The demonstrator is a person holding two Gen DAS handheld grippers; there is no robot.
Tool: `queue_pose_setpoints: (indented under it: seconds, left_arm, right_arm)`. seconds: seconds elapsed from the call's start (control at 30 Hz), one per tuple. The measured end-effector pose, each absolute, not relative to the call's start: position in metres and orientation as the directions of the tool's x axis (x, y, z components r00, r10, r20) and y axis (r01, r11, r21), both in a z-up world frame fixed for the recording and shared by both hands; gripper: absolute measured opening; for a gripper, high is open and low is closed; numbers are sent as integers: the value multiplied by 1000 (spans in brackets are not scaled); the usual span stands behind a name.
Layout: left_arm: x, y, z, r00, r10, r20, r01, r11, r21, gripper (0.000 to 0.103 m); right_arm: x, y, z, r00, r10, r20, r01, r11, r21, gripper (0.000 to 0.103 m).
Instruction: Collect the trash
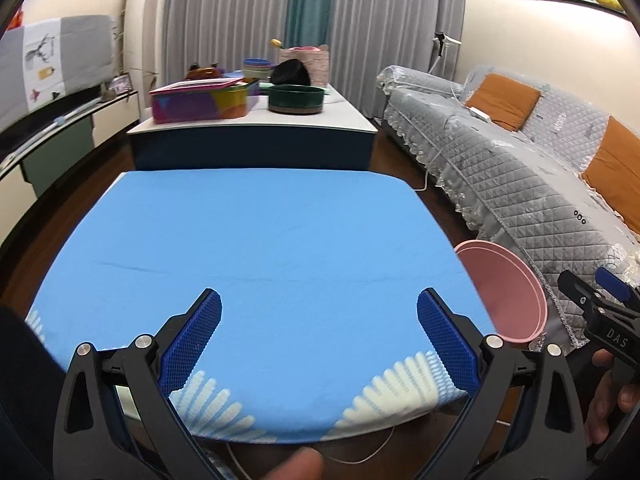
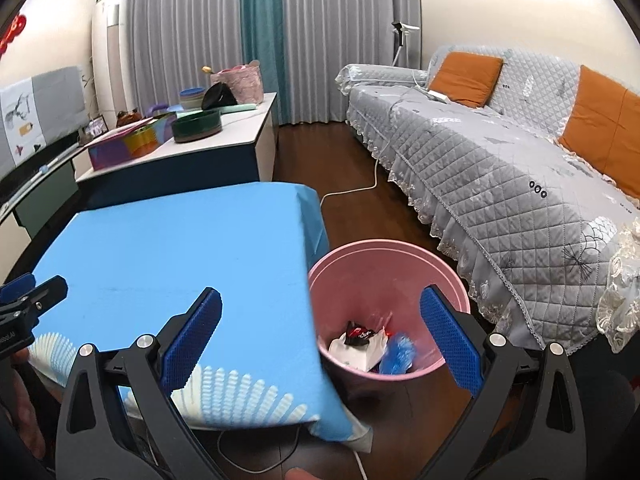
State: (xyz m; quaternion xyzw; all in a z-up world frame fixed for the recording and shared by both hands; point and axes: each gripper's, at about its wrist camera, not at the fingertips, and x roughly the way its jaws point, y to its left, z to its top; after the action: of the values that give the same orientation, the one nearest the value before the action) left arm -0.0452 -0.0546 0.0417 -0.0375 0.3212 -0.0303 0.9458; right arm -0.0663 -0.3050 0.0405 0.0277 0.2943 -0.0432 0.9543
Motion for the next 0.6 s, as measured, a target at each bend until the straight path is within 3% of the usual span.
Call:
queue_pose_setpoints:
  seconds: [0.6]
  left_arm:
    - [-61,-23,31,785,0,-619,-50,997,-63,95]
  right_arm:
    - [-67,-237,29,812,-27,-583,25,1000,-11,98]
